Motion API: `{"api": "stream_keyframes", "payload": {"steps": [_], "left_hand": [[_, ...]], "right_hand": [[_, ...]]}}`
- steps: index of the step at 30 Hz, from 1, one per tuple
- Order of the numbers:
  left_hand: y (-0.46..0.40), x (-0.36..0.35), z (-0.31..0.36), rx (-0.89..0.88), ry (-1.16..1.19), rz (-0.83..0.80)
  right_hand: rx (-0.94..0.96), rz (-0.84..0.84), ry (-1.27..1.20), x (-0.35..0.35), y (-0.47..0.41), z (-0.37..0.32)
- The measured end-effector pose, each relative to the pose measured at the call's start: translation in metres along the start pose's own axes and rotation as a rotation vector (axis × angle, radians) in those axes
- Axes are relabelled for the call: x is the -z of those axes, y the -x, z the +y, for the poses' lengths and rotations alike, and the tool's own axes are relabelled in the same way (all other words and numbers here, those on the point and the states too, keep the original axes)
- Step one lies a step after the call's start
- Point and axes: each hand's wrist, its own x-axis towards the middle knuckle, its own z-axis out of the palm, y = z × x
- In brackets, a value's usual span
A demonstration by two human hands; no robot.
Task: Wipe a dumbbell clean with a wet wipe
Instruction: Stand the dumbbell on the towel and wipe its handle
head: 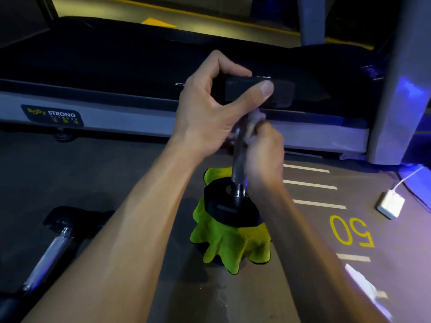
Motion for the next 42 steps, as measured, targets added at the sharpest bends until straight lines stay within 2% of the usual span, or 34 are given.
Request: {"api": "stream_keyframes", "payload": {"steps": [2,4,6,9,12,13,16,18,20,22,25,29,32,35,38,42], "left_hand": [[-0.002,0.003,-0.001,0.007,-0.015,0.005],[-0.003,0.004,-0.001,0.003,0.000,-0.005],[-0.003,0.002,-0.001,0.006,0.018,-0.017],[-0.002,-0.001,0.000,0.002,0.026,-0.031],[-0.001,-0.002,-0.001,-0.011,0.023,-0.035],[-0.001,-0.002,-0.001,-0.013,0.031,-0.035],[-0.002,0.001,-0.001,-0.022,0.065,-0.042],[-0.002,0.002,-0.001,-0.027,0.080,-0.058],[0.000,0.001,-0.002,-0.027,0.076,-0.061],[0.000,-0.002,-0.003,-0.017,0.076,-0.055],[0.000,-0.002,-0.004,-0.025,0.076,-0.050],[0.003,-0.002,-0.001,-0.064,0.063,-0.081],[0.006,0.000,0.001,-0.079,0.058,-0.083],[0.004,0.002,0.002,-0.065,0.046,-0.065],[0.003,0.003,0.003,-0.034,0.022,-0.042],[0.004,-0.004,0.005,-0.035,-0.019,-0.010]], "right_hand": [[-0.167,-0.201,-0.058,0.016,0.000,0.001],[-0.173,-0.291,-0.036,0.026,-0.001,0.007],[-0.096,-0.235,-0.007,0.028,0.000,0.009],[0.026,-0.097,-0.165,0.028,0.004,0.007],[-0.011,-0.057,-0.213,0.020,0.001,0.001],[-0.082,-0.094,-0.307,0.017,-0.002,-0.002],[-0.289,-0.429,-0.564,0.016,-0.021,-0.009],[-0.351,-0.645,-0.538,0.018,-0.037,-0.006],[-0.379,-0.736,-0.493,0.019,-0.042,-0.001],[-0.366,-0.645,-0.466,0.014,-0.038,-0.001],[-0.247,-0.286,-0.523,0.005,-0.022,0.001],[0.017,0.151,-0.419,-0.012,-0.005,0.004],[0.128,0.185,-0.459,-0.015,0.011,0.009],[0.235,0.090,-0.302,-0.003,0.024,0.014],[0.234,0.002,-0.174,0.020,0.028,0.013],[0.366,0.132,-0.150,0.040,0.037,0.004]]}}
